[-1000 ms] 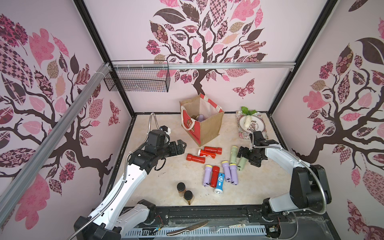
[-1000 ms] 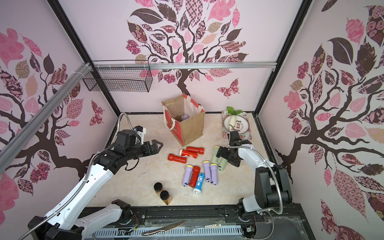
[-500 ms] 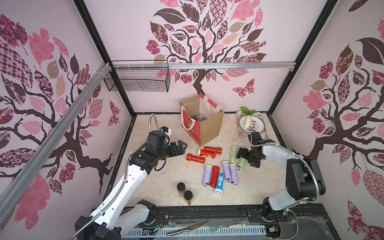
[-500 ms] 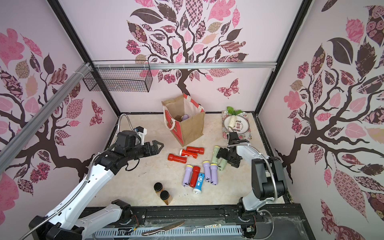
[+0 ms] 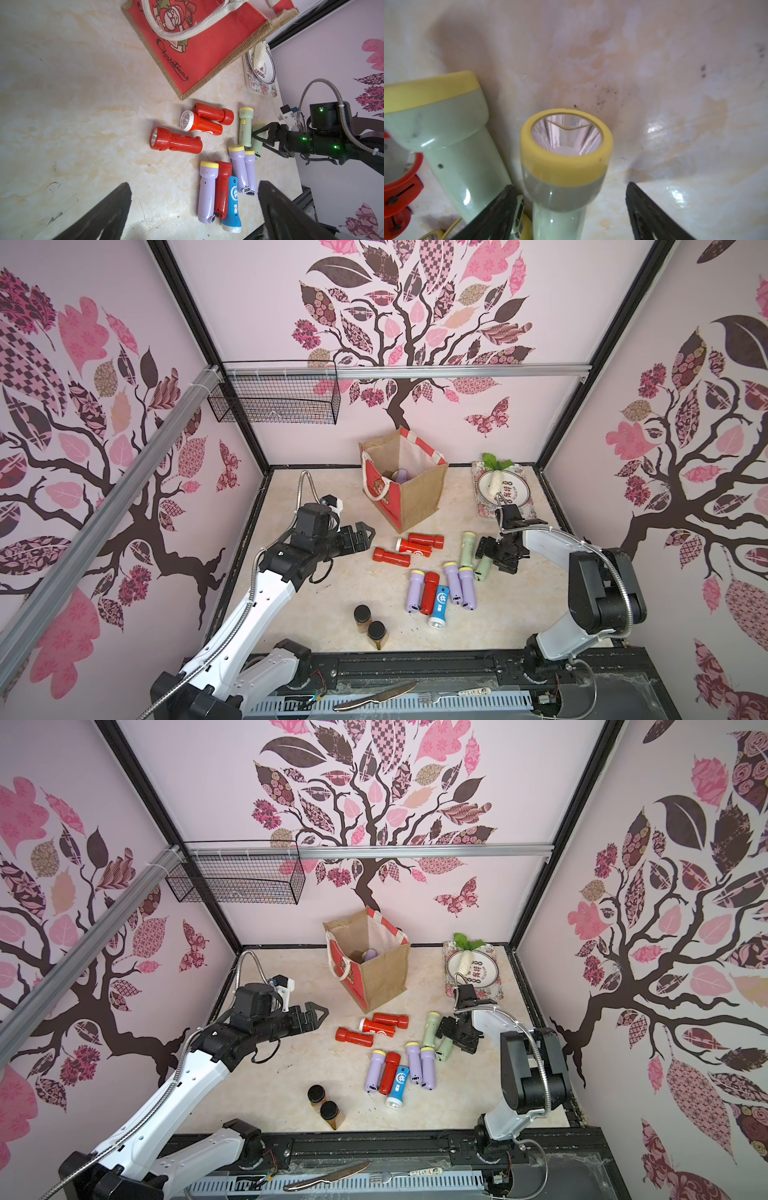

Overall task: Put the flashlights into the tote bags
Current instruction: Pick up the flashlight from the center of the board.

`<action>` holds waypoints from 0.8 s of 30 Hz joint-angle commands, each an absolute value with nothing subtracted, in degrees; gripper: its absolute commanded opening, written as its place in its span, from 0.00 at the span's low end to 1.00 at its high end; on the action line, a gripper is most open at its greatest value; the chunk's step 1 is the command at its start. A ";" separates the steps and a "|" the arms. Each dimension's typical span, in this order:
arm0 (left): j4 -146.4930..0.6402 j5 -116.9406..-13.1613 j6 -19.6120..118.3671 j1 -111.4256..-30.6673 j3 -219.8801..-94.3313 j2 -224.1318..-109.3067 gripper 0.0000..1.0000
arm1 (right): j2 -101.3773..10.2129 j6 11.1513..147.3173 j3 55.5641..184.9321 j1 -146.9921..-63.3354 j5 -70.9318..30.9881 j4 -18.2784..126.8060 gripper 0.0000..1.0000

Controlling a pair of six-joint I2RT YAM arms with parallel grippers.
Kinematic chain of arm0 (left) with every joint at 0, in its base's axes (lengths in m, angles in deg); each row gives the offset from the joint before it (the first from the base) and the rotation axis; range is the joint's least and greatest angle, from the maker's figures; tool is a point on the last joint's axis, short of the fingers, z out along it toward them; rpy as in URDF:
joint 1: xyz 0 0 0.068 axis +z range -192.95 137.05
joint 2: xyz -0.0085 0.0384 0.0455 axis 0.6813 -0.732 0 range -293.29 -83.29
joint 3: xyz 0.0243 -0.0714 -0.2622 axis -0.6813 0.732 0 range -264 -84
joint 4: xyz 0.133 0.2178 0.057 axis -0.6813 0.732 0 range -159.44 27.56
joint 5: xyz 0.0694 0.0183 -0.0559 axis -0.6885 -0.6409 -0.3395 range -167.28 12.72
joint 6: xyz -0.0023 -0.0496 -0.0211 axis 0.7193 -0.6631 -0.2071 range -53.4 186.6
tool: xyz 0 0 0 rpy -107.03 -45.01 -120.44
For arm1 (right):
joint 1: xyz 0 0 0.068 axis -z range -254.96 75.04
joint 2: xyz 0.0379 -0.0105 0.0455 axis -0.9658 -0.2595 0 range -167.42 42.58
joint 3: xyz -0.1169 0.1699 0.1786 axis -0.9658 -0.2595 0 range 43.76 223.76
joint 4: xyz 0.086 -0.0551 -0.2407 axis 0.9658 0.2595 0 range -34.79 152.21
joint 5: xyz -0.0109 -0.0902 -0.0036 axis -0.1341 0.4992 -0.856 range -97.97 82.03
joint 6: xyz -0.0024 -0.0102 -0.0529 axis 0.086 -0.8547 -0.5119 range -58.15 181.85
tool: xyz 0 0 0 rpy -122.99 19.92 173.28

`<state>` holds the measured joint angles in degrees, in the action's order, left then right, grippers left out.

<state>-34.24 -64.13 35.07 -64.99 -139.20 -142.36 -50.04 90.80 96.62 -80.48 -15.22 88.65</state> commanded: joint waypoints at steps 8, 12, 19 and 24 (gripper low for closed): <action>-35.69 -64.45 35.04 -64.63 -136.09 -140.95 0.98 | -52.16 89.34 95.94 -80.17 -13.07 88.53 0.63; -35.87 -64.44 34.87 -64.66 -135.58 -140.77 0.98 | -52.30 89.20 95.62 -80.21 -12.72 88.50 0.55; -35.84 -64.45 35.14 -64.66 -135.44 -140.59 0.98 | -52.34 88.75 95.26 -80.15 -12.02 88.54 0.42; -35.56 -64.45 35.31 -64.48 -135.77 -140.59 0.98 | -51.74 87.84 95.32 -80.22 -12.03 88.70 0.30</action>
